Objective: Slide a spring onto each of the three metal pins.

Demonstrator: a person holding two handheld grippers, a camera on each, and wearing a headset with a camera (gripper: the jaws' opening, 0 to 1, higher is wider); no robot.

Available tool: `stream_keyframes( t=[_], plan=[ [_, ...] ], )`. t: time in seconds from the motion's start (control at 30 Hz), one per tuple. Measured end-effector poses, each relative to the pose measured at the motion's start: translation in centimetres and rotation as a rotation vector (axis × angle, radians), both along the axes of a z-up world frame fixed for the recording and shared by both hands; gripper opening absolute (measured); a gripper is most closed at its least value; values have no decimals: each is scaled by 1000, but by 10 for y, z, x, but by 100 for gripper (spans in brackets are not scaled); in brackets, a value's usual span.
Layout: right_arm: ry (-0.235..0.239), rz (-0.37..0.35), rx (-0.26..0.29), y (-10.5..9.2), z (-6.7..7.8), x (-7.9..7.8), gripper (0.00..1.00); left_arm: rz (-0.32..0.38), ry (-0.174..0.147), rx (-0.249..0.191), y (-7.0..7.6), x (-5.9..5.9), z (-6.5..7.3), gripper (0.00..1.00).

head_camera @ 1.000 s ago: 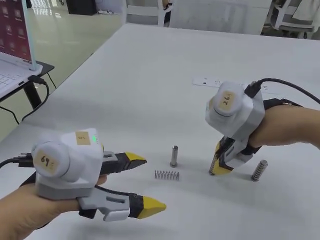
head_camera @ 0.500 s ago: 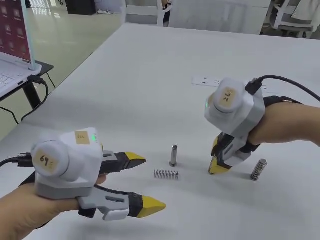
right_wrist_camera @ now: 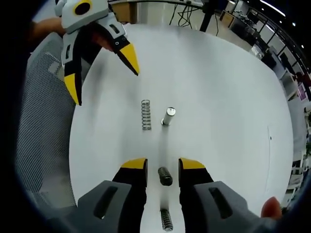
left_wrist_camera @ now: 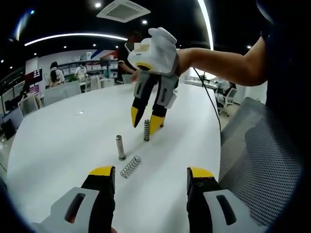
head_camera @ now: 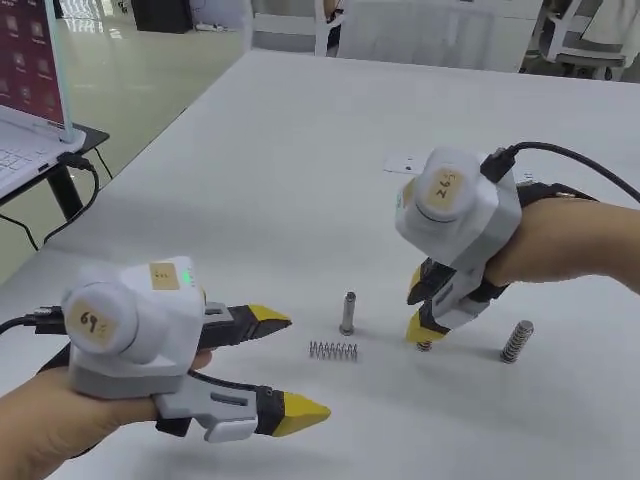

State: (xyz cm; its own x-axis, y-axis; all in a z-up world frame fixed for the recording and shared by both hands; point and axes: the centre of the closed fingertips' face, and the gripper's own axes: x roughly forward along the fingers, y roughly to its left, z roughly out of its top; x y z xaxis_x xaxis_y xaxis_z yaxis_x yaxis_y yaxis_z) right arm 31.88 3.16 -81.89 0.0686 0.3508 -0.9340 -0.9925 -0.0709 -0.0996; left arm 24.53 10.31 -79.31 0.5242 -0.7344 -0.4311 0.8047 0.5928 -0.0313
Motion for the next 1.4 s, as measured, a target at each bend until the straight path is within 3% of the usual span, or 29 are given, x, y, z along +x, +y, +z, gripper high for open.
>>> stream_keyframes(
  t=[0.67,1.4],
  plan=[
    [-1,51,-1,24,-9,-16,24,2,-2,4,2,-2,1,54],
    [39,53,35,46,-27,-27,19,6,1,5,5,-3,-1,53]
  ],
)
